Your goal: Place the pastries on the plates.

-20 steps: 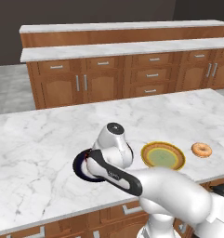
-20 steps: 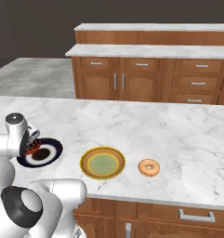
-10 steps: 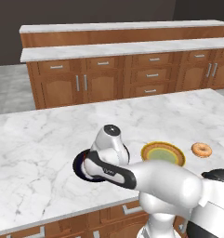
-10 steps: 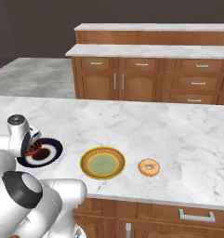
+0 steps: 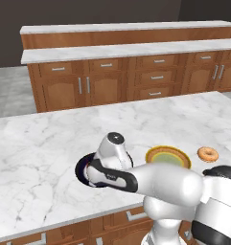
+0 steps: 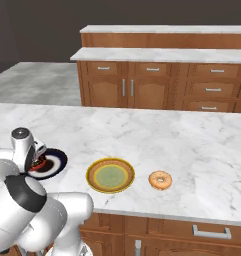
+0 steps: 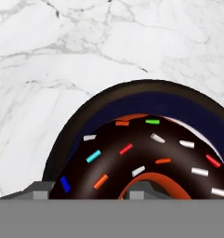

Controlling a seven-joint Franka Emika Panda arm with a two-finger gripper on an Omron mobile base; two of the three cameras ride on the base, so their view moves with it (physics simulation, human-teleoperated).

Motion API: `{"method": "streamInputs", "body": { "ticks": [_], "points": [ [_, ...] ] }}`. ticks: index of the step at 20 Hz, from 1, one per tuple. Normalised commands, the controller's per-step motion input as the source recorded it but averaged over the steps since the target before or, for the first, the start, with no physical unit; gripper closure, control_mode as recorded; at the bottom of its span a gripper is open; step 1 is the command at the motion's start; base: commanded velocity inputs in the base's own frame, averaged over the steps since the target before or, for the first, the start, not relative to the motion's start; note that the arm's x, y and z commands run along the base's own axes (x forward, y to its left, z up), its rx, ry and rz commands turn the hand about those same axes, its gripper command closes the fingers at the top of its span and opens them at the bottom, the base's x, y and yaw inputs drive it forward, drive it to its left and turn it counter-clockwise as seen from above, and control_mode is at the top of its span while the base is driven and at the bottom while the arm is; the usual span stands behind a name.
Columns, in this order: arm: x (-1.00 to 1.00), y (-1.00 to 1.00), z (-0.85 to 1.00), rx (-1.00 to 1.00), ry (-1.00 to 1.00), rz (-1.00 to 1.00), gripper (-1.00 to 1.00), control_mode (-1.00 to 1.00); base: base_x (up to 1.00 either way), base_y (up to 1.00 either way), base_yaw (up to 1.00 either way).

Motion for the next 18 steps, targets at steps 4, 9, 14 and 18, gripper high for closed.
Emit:
{"method": "streamInputs", "body": {
  "ticks": [4, 9, 14, 18],
  "points": [
    [0.13, -0.16, -0.01, 0.0, 0.0, 0.0, 1.0, -1.0, 0.0, 0.0, 0.0],
    [0.12, -0.02, -0.08, 0.0, 0.0, 0.0, 1.0, -1.0, 0.0, 0.0, 0.0],
    [0.1, 0.0, -0.18, 0.0, 0.0, 0.0, 1.0, -1.0, 0.0, 0.0, 0.0],
    [0.06, 0.0, -0.15, 0.0, 0.0, 0.0, 1.0, -1.0, 0.0, 0.0, 0.0]
  ]
}}
